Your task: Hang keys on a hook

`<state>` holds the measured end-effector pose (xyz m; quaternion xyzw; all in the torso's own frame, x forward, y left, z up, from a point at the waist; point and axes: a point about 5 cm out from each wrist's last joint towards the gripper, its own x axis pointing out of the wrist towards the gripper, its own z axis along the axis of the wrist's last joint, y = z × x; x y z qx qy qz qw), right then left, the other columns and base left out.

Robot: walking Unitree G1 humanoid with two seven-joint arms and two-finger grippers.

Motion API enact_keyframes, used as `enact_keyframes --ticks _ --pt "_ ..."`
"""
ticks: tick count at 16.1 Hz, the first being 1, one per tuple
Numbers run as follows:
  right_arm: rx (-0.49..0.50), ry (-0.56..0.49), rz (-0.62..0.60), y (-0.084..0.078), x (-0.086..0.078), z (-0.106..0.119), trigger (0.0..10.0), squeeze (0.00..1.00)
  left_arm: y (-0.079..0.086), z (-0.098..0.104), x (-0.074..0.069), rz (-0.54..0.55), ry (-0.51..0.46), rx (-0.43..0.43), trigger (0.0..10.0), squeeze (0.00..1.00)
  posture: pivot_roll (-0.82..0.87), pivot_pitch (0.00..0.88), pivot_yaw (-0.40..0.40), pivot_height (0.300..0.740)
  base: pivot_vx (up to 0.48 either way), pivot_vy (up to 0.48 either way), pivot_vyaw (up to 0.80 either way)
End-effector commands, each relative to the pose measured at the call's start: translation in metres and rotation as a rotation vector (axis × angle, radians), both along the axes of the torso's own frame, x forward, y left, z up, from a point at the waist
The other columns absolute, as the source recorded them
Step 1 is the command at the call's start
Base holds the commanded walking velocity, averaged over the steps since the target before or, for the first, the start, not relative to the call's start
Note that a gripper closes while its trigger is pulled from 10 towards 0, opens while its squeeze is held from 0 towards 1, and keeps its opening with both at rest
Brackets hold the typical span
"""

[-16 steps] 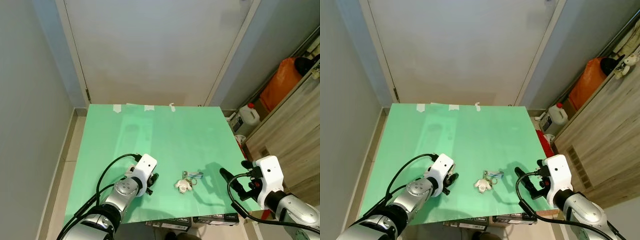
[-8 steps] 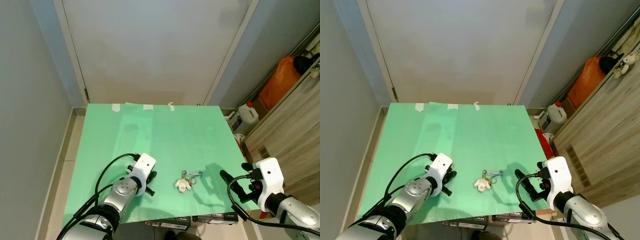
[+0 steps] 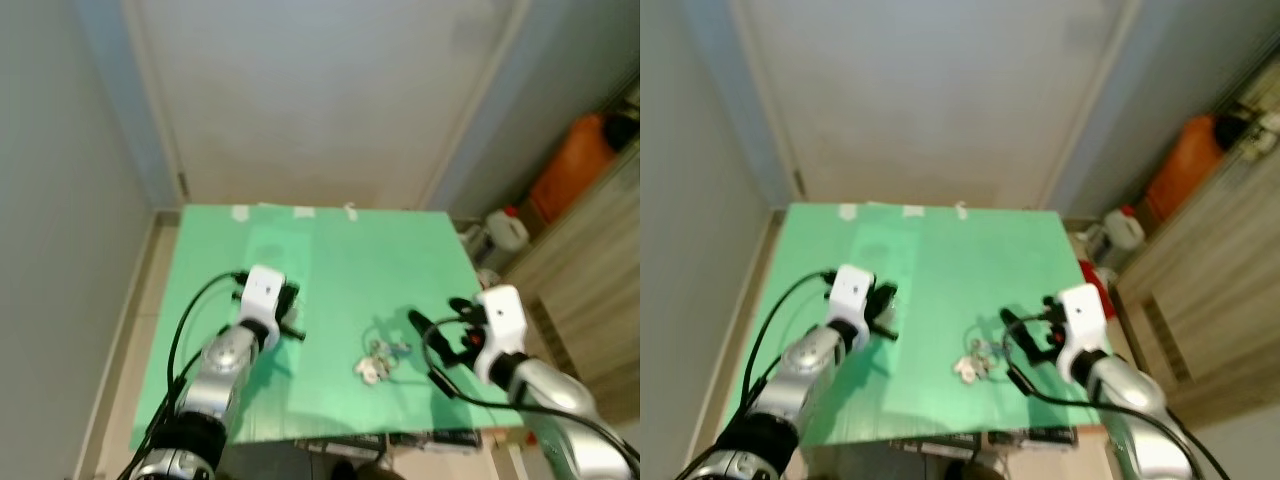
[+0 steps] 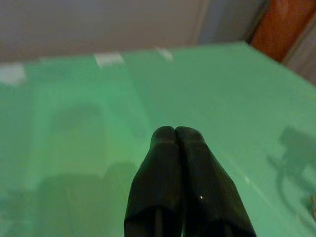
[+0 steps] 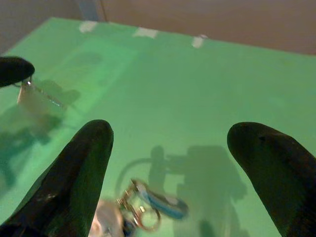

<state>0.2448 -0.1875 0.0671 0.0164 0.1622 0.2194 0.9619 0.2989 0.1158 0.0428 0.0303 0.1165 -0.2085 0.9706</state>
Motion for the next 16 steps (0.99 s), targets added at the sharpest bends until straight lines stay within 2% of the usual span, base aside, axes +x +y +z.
enact_keyframes --ticks 1,3,4,6,9,10,11,13,14,16 --pt "-0.009 0.001 -0.006 0.002 0.005 -0.004 10.0 0.00 -0.006 0.014 0.003 -0.005 -0.049 -0.033 0.0 0.00 0.02 0.010 -0.093 0.740 0.000 0.000 0.00" --pt "0.007 -0.012 -0.001 0.010 0.014 -0.004 10.0 0.00 -0.007 0.027 0.007 -0.006 -0.096 -0.033 0.0 0.00 0.04 0.000 -0.091 0.740 0.000 0.000 0.00" --pt "0.022 -0.032 -0.002 0.016 0.022 -0.002 10.0 0.00 -0.006 0.043 0.008 0.019 -0.159 -0.055 0.0 0.00 0.06 0.000 -0.085 0.740 0.000 0.000 0.00" --pt "0.044 -0.078 -0.026 0.027 0.039 0.002 10.0 0.00 0.010 0.075 0.001 0.131 -0.294 -0.061 0.0 0.00 0.08 0.000 -0.081 0.740 0.000 0.000 0.00" --pt "0.086 -0.156 -0.043 0.045 0.062 0.018 10.0 0.00 0.034 0.089 -0.008 0.291 -0.326 -0.153 0.0 0.00 0.12 0.000 -0.076 0.740 0.000 0.000 0.00" --pt "0.138 -0.193 -0.072 0.049 0.075 0.033 10.0 0.00 0.034 0.095 -0.009 0.323 -0.337 -0.216 0.0 0.00 0.12 0.000 -0.073 0.740 0.000 0.000 0.00" --pt "0.157 -0.206 -0.081 0.051 0.080 0.039 10.0 0.00 0.031 0.097 -0.008 0.331 -0.328 -0.234 0.0 0.00 0.12 0.000 -0.071 0.740 0.000 0.000 0.00" --pt "0.185 -0.222 -0.095 0.052 0.086 0.044 10.0 0.00 0.019 0.101 -0.006 0.298 -0.337 -0.222 0.0 0.00 0.11 0.000 -0.075 0.740 0.000 0.000 0.00" --pt "0.256 -0.328 -0.150 0.050 0.089 0.058 10.0 0.00 0.015 0.115 -0.006 0.287 -0.408 -0.182 0.0 0.00 0.11 0.000 -0.073 0.740 0.000 0.000 0.00" --pt "0.258 -0.392 -0.178 0.047 0.089 0.064 10.0 0.00 0.017 0.119 -0.007 0.262 -0.443 -0.128 0.0 0.00 0.10 0.000 -0.062 0.740 0.000 0.000 0.00"
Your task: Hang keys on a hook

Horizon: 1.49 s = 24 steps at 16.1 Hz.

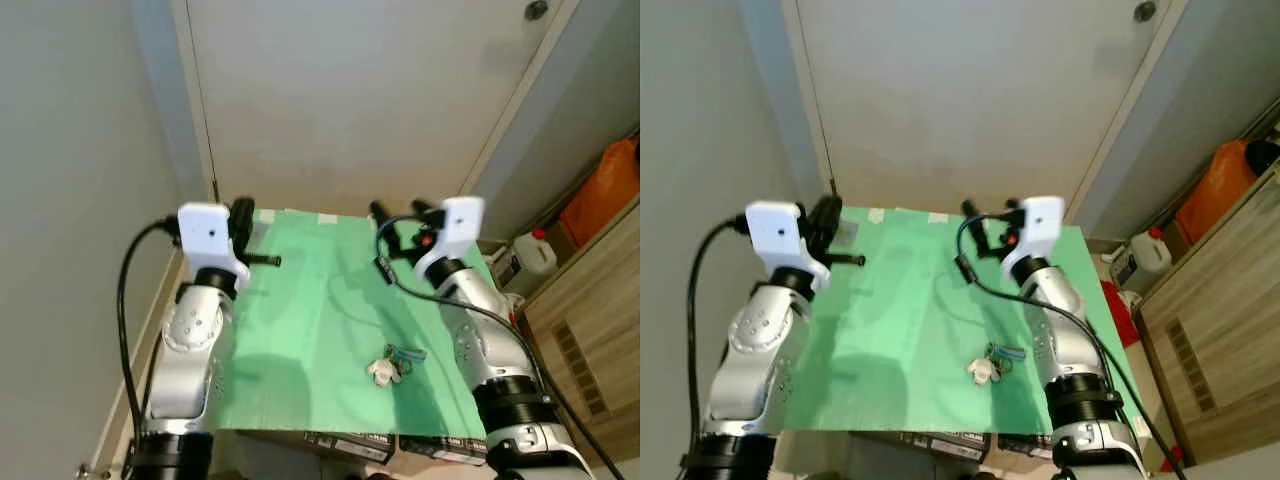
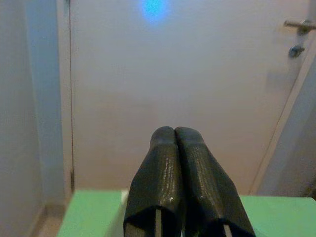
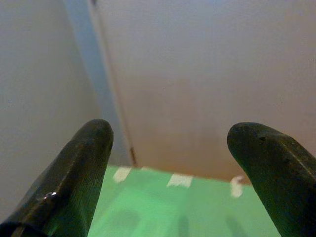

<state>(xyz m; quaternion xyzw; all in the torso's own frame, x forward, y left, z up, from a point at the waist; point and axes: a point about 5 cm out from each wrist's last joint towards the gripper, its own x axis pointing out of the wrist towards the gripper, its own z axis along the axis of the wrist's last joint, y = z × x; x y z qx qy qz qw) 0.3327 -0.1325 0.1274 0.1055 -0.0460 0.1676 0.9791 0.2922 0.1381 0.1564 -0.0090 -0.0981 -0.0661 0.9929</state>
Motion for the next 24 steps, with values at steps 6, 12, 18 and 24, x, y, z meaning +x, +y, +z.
enact_keyframes --ticks 6,12,18,24 --pt "-0.029 -0.040 -0.066 -0.007 -0.003 -0.009 10.0 0.00 -0.007 -0.010 0.007 -0.051 0.038 0.050 0.0 0.00 0.08 0.000 -0.035 0.740 0.000 0.000 0.00" --pt "-0.013 0.004 -0.048 -0.006 -0.004 -0.016 10.0 0.00 -0.017 -0.013 0.009 -0.083 0.044 -0.007 0.0 0.00 0.06 0.000 -0.029 0.740 0.000 0.000 0.00" --pt "-0.015 0.022 -0.045 -0.006 -0.007 -0.019 10.0 0.00 -0.018 -0.012 0.011 -0.092 0.038 -0.006 0.0 0.00 0.05 0.000 -0.022 0.740 -0.319 0.000 0.00" --pt "-0.024 0.034 -0.044 -0.008 -0.010 -0.022 10.0 0.00 -0.018 -0.014 0.011 -0.106 0.047 -0.006 0.0 0.00 0.04 0.000 -0.019 0.740 -0.349 0.000 0.00"
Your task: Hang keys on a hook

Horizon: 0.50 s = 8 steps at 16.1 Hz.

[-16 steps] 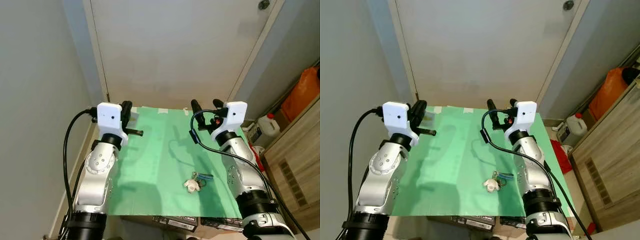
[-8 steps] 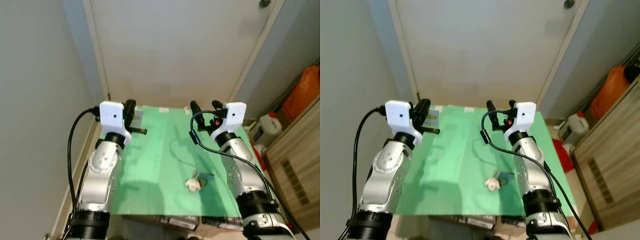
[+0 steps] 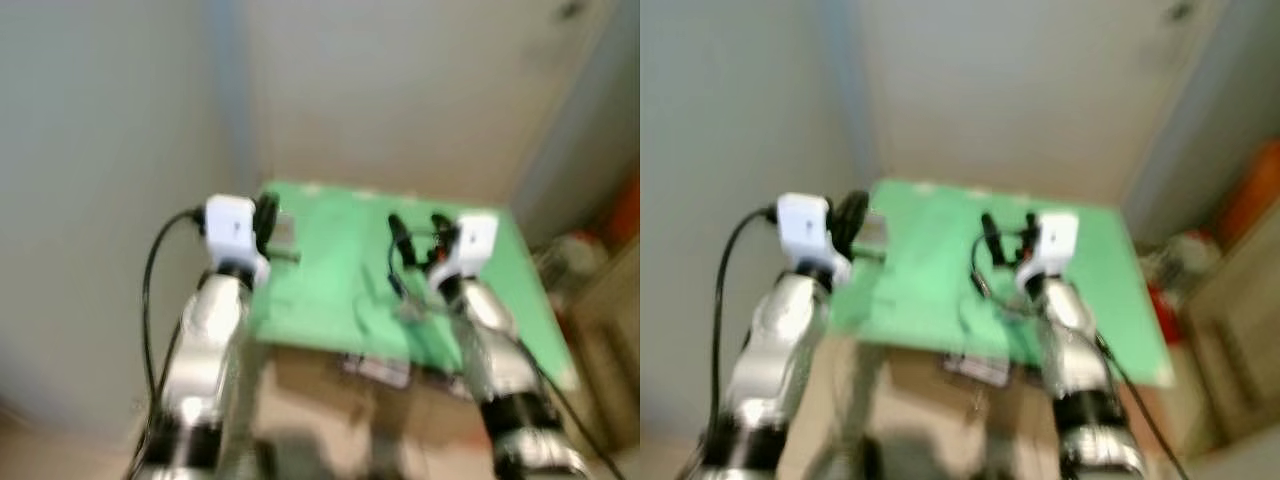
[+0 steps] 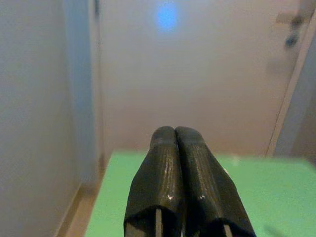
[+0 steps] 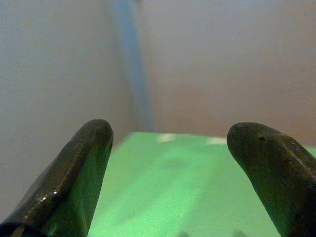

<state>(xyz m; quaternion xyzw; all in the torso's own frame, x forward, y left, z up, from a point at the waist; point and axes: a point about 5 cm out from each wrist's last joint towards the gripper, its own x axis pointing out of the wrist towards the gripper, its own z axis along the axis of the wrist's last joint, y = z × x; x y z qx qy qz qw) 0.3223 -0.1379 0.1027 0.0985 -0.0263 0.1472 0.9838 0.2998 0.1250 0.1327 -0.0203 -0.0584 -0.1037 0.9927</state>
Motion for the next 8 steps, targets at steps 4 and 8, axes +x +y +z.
enact_keyframes --ticks 4,8 --pt "-0.022 -0.002 -0.001 -0.0030 -0.0029 0.0012 10.0 0.00 -0.0031 0.0096 0.0068 -0.033 -0.036 0.003 0.0 0.00 0.03 0.000 -0.014 0.740 -0.150 0.000 0.00" --pt "-0.043 0.029 -0.018 -0.0094 -0.0054 -0.0044 10.0 0.00 -0.0109 0.0046 0.0074 -0.087 -0.026 0.043 0.0 0.00 0.02 0.000 -0.001 0.740 0.000 0.000 -0.66"
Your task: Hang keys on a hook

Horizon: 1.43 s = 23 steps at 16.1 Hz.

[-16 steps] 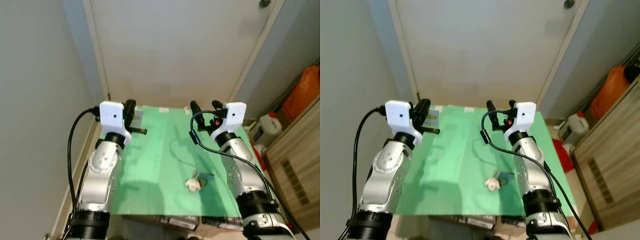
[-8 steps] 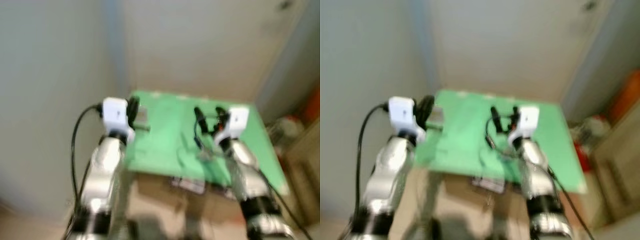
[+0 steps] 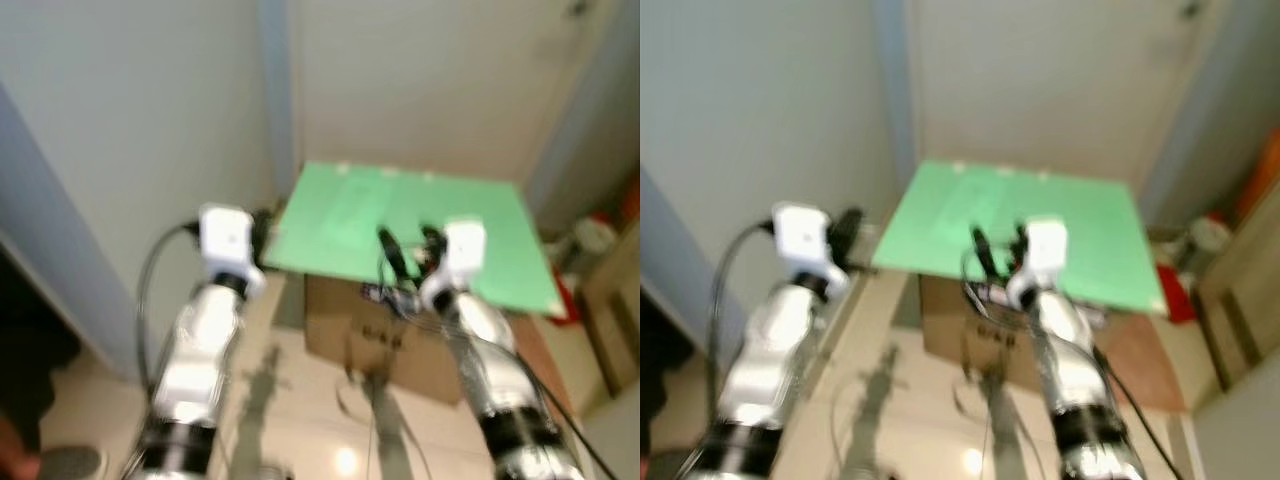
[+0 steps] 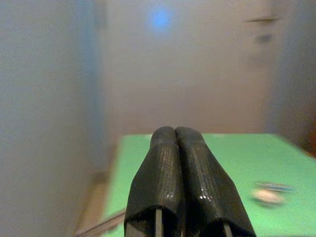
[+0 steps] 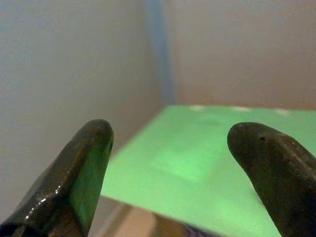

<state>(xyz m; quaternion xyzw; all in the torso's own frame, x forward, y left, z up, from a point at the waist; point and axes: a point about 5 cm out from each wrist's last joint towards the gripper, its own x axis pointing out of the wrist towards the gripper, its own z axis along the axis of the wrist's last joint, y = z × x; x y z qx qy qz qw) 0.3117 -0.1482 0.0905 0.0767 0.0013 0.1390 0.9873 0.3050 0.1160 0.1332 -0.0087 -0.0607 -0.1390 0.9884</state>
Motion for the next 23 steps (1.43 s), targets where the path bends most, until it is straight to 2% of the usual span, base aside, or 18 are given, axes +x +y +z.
enact_keyframes --ticks 1,3,6,12,18,23 --pt "0.007 -0.017 -0.009 0.000 0.005 0.007 10.0 0.00 -0.006 0.002 0.002 -0.049 -0.013 0.028 0.0 0.00 0.02 0.000 0.001 0.740 0.000 0.000 -0.67" --pt "0.006 -0.016 -0.011 0.001 0.006 0.008 10.0 0.00 -0.013 -0.005 0.001 -0.107 0.015 0.066 0.0 0.00 0.02 0.000 0.001 0.740 0.000 0.000 -0.67" --pt "-0.003 -0.009 -0.017 -0.001 0.008 0.009 10.0 0.00 -0.015 -0.010 0.001 -0.130 0.034 0.078 0.0 0.00 0.01 0.000 -0.001 0.740 0.000 0.000 -0.67" --pt "-0.012 0.011 -0.011 0.000 0.008 0.006 10.0 0.00 -0.022 -0.013 -0.003 -0.193 0.026 0.100 0.0 0.00 0.01 0.000 -0.010 0.740 0.000 0.000 -0.67" --pt "-0.009 0.015 -0.007 0.001 0.009 0.007 10.0 0.00 -0.033 -0.013 -0.003 -0.312 0.022 0.138 0.0 0.00 0.01 0.000 -0.004 0.740 0.000 0.444 -0.67" --pt "-0.014 0.019 -0.007 0.000 0.010 0.006 10.0 0.00 -0.036 -0.014 -0.004 -0.343 0.032 0.139 0.0 0.00 0.00 0.000 -0.001 0.740 0.000 0.435 -0.65"
